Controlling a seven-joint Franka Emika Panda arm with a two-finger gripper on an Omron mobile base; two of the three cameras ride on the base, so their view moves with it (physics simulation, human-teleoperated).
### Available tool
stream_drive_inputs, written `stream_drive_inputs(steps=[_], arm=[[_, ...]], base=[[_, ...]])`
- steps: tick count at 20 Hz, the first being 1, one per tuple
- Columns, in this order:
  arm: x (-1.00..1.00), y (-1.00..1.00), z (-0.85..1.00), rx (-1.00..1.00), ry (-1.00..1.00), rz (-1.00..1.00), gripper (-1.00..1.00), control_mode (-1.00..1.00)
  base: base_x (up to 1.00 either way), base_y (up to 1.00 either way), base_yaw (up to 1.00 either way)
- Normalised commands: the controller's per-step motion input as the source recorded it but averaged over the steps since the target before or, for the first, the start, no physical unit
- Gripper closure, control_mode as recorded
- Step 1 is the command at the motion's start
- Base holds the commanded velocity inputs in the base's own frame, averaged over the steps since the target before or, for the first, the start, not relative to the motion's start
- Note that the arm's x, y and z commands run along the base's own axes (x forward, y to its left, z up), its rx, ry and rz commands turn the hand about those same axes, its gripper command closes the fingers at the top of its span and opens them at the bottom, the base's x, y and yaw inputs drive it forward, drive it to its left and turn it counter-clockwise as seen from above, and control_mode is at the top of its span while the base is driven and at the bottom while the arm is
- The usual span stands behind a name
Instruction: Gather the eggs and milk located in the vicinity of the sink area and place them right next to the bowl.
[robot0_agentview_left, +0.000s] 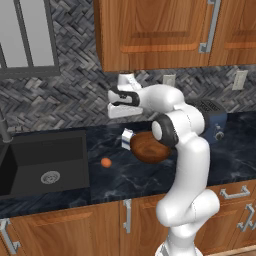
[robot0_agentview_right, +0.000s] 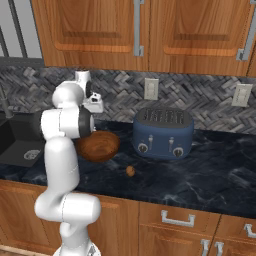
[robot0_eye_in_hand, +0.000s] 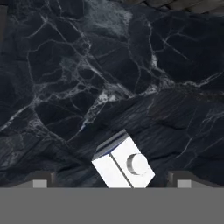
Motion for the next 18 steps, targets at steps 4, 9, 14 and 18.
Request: stream_drive_inputs(steps=[4, 9, 14, 18], arm=[[0.03, 0.11, 0.0, 0.0, -0.2, 0.0, -1.0, -1.0], [0.0, 0.04, 0.05, 0.0, -0.09, 0.0, -1.0, -1.0], [-0.04, 0.02, 0.06, 0.0, 0.0, 0.01, -1.0, -1.0], [-0.06, 0.2, 0.07, 0.0, 0.05, 0.06, -1.0, -1.0]], base=[[0.0, 0.0, 0.0], [0.0, 0.0, 0.0], [0.0, 0.0, 0.0], [0.0, 0.0, 0.0]])
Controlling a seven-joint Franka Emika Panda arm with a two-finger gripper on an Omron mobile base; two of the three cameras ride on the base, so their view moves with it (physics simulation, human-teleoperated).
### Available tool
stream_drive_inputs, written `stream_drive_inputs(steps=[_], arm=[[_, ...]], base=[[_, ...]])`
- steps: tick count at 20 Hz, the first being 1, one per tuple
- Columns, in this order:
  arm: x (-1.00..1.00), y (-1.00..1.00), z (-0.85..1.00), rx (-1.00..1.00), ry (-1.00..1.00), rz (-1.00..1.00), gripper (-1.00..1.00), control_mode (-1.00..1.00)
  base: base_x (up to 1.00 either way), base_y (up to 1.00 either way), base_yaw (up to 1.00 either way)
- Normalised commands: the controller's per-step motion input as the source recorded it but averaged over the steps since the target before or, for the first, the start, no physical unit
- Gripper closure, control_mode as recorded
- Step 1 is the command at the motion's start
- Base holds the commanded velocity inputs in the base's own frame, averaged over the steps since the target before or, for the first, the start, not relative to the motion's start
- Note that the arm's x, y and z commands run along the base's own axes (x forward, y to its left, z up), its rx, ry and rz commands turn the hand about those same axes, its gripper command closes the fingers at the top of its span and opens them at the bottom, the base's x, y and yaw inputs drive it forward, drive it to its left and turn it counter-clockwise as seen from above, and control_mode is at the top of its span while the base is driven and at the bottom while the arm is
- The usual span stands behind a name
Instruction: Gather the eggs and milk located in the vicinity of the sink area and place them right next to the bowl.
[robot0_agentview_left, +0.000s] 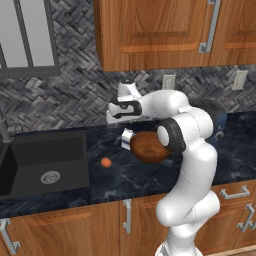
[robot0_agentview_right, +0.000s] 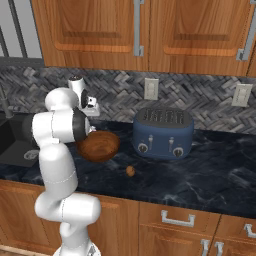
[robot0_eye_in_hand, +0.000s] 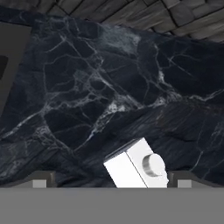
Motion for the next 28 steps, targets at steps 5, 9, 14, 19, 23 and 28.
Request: stream_drive_inputs(steps=[5, 9, 14, 19, 23, 28], arm=[[-0.16, 0.44, 0.12, 0.0, 0.03, 0.03, -1.0, -1.0], [-0.21, 0.4, 0.07, 0.0, 0.06, 0.02, -1.0, -1.0], [-0.47, 0.42, -0.04, 0.0, 0.03, 0.02, -1.0, -1.0], [-0.55, 0.15, -0.04, 0.0, 0.0, 0.0, -1.0, -1.0], [-0.54, 0.0, -0.15, 0.0, 0.0, 0.0, -1.0, -1.0], [-0.42, 0.13, -0.14, 0.0, 0.0, 0.02, -1.0, -1.0]], base=[[0.0, 0.0, 0.0], [0.0, 0.0, 0.0], [0.0, 0.0, 0.0], [0.0, 0.0, 0.0], [0.0, 0.0, 0.0], [0.0, 0.0, 0.0]])
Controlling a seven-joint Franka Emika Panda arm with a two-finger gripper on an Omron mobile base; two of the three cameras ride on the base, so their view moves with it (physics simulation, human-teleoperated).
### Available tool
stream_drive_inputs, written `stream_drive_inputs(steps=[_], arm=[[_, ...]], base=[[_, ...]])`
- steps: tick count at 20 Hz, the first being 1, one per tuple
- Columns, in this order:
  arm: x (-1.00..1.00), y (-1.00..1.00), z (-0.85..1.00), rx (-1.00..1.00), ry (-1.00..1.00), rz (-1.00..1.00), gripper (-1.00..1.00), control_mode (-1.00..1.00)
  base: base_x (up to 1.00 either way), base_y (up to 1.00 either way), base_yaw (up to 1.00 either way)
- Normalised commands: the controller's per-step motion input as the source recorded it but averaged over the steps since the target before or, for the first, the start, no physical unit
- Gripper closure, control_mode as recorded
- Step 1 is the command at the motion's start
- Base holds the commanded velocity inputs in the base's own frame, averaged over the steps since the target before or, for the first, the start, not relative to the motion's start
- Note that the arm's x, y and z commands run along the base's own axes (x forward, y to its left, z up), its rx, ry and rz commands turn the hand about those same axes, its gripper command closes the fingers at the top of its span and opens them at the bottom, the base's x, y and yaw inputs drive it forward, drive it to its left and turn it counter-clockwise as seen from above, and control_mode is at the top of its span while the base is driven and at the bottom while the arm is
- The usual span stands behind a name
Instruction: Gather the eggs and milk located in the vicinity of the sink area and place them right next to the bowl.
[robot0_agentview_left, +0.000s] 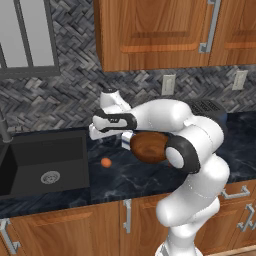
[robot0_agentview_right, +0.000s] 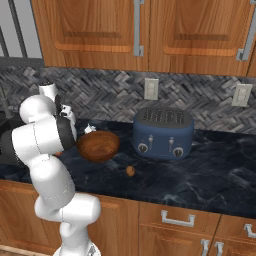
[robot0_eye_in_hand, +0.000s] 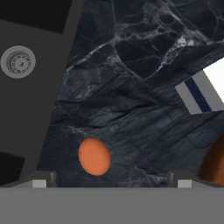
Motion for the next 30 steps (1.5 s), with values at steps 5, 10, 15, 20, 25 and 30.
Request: stream_drive_inputs(steps=[5, 10, 15, 20, 25, 30], arm=[[0.0, 0.21, -0.12, 0.0, 0.0, 0.07, -1.0, -1.0], [-0.03, 0.09, -0.18, 0.0, 0.0, 0.06, -1.0, -1.0], [-0.21, 0.0, -0.23, 0.0, 0.02, 0.03, -1.0, -1.0], [-0.15, 0.0, -0.19, 0.0, 0.01, 0.0, -1.0, -1.0], [-0.28, 0.0, -0.18, 0.0, 0.01, 0.0, -1.0, -1.0], [-0.01, 0.0, -0.21, 0.0, 0.12, 0.0, -1.0, -1.0]], base=[[0.0, 0.0, 0.0], [0.0, 0.0, 0.0], [0.0, 0.0, 0.0], [0.0, 0.0, 0.0], [0.0, 0.0, 0.0], [0.0, 0.0, 0.0]])
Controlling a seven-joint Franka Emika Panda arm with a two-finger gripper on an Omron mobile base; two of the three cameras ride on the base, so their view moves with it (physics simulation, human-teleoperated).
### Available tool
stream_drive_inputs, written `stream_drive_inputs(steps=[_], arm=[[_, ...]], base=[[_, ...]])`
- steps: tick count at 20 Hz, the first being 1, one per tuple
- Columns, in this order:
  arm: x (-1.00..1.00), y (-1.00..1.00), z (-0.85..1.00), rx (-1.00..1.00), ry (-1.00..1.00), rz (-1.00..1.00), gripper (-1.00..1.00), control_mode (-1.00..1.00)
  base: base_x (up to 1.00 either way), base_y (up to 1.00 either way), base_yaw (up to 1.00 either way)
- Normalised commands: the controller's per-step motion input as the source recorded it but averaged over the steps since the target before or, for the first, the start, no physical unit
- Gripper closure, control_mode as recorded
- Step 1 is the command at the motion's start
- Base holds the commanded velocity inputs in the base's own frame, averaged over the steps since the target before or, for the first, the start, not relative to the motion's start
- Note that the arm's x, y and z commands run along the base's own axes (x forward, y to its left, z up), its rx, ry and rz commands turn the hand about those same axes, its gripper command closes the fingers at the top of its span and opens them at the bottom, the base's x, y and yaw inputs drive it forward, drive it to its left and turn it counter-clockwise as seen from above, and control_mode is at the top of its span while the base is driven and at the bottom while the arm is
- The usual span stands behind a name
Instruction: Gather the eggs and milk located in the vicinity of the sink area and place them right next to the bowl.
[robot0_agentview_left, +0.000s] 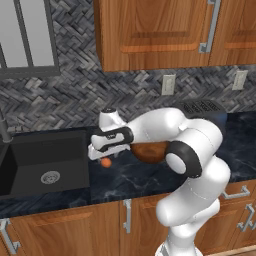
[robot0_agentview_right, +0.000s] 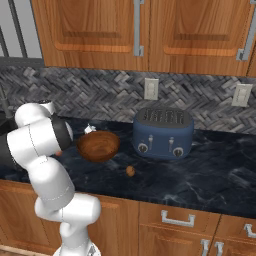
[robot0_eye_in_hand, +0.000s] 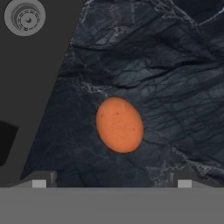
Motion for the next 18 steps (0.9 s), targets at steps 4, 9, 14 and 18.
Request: stream_drive_inputs(steps=[4, 9, 14, 18], arm=[[0.1, 0.0, -0.09, 0.0, 0.03, 0.0, -1.0, -1.0], [0.02, 0.01, 0.0, 0.0, 0.0, 0.0, -1.0, -1.0], [0.13, 0.0, -0.03, -0.02, 0.0, 0.0, -1.0, -1.0], [0.24, 0.0, -0.15, -0.01, 0.0, 0.0, -1.0, -1.0]], base=[[0.0, 0.0, 0.0], [0.0, 0.0, 0.0], [0.0, 0.0, 0.0], [0.0, 0.0, 0.0]])
